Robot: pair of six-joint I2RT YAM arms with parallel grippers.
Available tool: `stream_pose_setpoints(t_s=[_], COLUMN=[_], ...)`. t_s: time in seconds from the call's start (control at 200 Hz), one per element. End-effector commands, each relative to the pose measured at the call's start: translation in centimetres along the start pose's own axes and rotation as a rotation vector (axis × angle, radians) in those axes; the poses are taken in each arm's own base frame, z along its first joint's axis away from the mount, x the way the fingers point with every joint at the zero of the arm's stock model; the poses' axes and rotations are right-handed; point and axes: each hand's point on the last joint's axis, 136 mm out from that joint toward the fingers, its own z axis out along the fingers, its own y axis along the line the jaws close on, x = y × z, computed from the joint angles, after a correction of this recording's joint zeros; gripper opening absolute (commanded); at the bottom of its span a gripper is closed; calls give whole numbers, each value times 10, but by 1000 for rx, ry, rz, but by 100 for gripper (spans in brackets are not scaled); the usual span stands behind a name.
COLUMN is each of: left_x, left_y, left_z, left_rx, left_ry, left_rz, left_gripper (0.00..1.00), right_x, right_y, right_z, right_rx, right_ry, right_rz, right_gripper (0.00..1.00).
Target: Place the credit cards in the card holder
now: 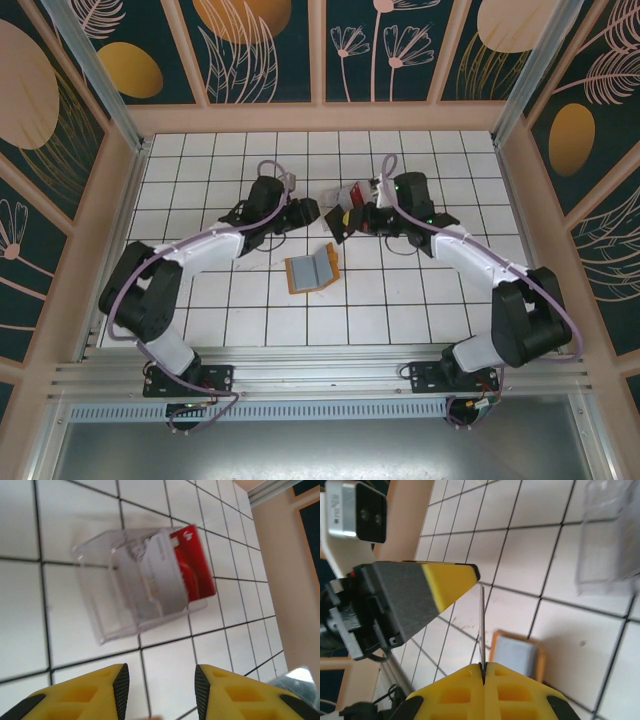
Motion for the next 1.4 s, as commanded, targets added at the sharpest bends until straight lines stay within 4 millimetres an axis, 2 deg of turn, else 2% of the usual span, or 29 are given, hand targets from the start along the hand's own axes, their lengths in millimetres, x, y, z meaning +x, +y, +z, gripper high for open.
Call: stream_pose_setpoints(t_s=[0.0,0.17,0.31,0.566,0.856,1.136,1.396], left_x=[20,53,80,104,117,131,137], left_y=[37,71,85,99,105,108,116], left_z=[-22,-53,-57,-47,-33,-18,-15], left_rx=[-86,-176,-178,-171,-165,-153,-176], left_ry=[13,31,92,164,195,230,242], left_rz=[-33,-47,-75,-103,-130,-145,-146], left_gripper=[42,41,40,38,36,31,30], right_x=[32,82,97,97,95,98,103], right_y=[16,11,1,-37,-54,-54,-56], right_z=[6,28,46,54,58,65,72], right_rx=[-29,8,74,216,269,221,190], right_ry=[31,80,67,-3,-28,-23,-7], right_rz=[24,79,86,107,120,126,123], right_gripper=[0,0,0,0,0,0,0])
